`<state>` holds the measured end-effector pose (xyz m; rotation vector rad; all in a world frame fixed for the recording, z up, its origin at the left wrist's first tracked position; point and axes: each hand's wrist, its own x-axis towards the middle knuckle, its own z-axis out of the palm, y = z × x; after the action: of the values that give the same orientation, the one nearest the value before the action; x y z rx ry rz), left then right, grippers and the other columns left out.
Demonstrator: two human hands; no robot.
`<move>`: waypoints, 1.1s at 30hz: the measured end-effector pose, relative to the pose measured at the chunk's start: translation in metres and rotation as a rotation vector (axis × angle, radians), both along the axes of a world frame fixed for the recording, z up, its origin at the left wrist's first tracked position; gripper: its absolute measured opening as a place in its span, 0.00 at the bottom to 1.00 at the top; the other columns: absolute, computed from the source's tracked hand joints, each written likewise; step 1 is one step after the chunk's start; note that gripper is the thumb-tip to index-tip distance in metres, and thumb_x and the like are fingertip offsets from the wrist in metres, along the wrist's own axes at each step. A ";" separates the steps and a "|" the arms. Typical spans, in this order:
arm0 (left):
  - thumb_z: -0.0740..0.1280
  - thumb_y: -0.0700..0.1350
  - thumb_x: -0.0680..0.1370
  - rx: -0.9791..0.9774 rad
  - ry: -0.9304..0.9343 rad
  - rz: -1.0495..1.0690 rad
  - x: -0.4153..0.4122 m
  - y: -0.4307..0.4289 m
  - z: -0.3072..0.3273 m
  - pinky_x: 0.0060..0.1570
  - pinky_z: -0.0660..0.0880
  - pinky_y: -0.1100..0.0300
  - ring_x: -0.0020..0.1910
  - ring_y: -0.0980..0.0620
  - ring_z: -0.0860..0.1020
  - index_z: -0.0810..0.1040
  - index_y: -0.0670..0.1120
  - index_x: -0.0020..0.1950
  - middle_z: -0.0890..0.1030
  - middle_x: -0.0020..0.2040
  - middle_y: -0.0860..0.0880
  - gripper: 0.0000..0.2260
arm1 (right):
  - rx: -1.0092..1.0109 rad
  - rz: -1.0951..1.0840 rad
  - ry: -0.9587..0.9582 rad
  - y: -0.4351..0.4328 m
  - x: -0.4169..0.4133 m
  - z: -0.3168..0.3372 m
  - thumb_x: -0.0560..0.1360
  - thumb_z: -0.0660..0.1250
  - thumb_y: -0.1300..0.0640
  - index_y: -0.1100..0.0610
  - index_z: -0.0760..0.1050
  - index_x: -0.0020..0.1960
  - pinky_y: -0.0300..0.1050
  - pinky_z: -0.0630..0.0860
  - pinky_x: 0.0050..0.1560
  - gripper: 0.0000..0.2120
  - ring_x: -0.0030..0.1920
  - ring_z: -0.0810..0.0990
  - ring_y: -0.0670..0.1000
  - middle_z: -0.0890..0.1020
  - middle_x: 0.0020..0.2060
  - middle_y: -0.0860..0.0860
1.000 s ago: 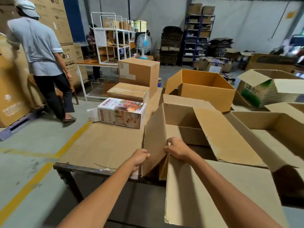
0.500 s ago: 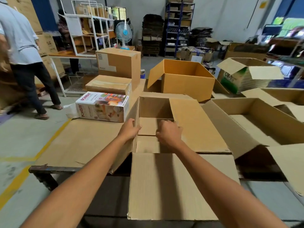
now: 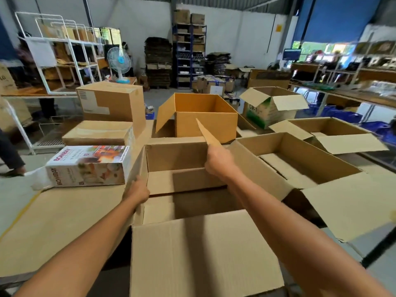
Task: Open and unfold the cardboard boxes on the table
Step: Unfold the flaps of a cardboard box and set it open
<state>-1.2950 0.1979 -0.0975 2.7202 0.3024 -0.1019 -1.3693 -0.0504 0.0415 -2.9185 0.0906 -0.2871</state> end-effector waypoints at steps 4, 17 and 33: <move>0.59 0.40 0.79 0.342 -0.053 -0.034 -0.001 0.000 -0.003 0.66 0.68 0.40 0.70 0.37 0.66 0.58 0.44 0.76 0.66 0.72 0.40 0.25 | -0.192 -0.103 -0.129 -0.069 0.003 0.056 0.83 0.57 0.62 0.59 0.75 0.59 0.48 0.71 0.40 0.10 0.43 0.75 0.54 0.76 0.44 0.53; 0.65 0.47 0.81 -0.992 0.244 -0.177 0.000 -0.228 0.032 0.53 0.75 0.51 0.52 0.45 0.76 0.75 0.45 0.59 0.77 0.53 0.42 0.09 | 0.049 -0.473 0.010 -0.213 0.013 -0.034 0.78 0.66 0.50 0.56 0.75 0.56 0.55 0.79 0.54 0.11 0.49 0.77 0.56 0.76 0.48 0.53; 0.67 0.41 0.68 -0.948 0.141 -0.050 0.024 -0.279 0.037 0.39 0.81 0.51 0.47 0.42 0.82 0.74 0.43 0.53 0.82 0.48 0.42 0.14 | 0.400 -0.398 0.160 -0.211 0.037 -0.141 0.74 0.53 0.27 0.57 0.78 0.51 0.49 0.78 0.48 0.35 0.52 0.81 0.57 0.83 0.50 0.56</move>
<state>-1.2712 -0.0814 -0.0609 1.7801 0.1601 -0.3517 -1.3324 -0.2614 -0.0999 -2.4988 0.6752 -0.0796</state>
